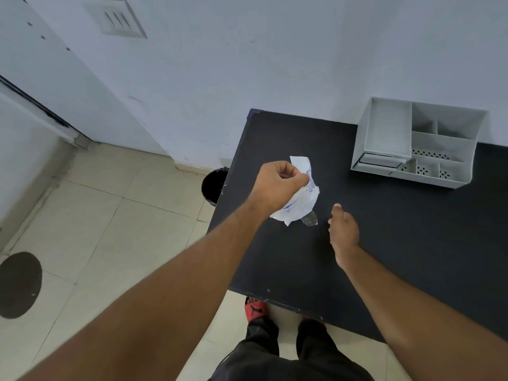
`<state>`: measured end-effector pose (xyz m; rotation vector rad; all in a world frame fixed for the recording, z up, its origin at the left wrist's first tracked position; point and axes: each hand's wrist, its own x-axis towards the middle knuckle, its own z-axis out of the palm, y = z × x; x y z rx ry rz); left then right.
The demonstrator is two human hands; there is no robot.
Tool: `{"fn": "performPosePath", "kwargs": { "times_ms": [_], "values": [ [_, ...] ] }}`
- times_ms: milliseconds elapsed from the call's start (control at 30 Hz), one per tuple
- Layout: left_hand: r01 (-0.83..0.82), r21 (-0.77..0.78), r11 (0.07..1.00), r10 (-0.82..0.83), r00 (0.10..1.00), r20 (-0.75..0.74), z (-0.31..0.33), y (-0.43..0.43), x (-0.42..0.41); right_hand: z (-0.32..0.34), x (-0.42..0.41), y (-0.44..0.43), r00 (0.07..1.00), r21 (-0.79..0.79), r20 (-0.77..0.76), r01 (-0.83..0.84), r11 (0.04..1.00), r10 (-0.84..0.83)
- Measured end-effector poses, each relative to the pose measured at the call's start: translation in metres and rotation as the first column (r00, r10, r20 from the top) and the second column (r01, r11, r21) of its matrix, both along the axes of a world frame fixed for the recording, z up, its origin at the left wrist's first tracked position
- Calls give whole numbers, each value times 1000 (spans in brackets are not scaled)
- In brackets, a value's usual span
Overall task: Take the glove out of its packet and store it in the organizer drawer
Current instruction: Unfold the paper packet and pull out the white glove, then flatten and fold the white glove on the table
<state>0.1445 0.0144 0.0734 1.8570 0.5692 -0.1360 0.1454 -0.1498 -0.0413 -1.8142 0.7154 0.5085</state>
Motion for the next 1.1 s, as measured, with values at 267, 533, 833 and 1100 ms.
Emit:
{"fn": "performPosePath", "kwargs": {
  "times_ms": [267,533,833,1100],
  "values": [
    [-146,-12,989,146,989,11,-13,22,3,0,1,3,994,36,-6,-113,993,114],
    [-335,191,922,338,941,22,-44,79,-5,-4,6,13,982,66,-25,-187,980,189],
    [-204,404,892,289,943,-163,-89,95,-21,-15,16,34,974,23,-16,-226,974,227],
    [292,694,659,-122,951,-285,-115,58,-24,-21,31,52,992,54,-34,-121,991,123]
  ]
}}
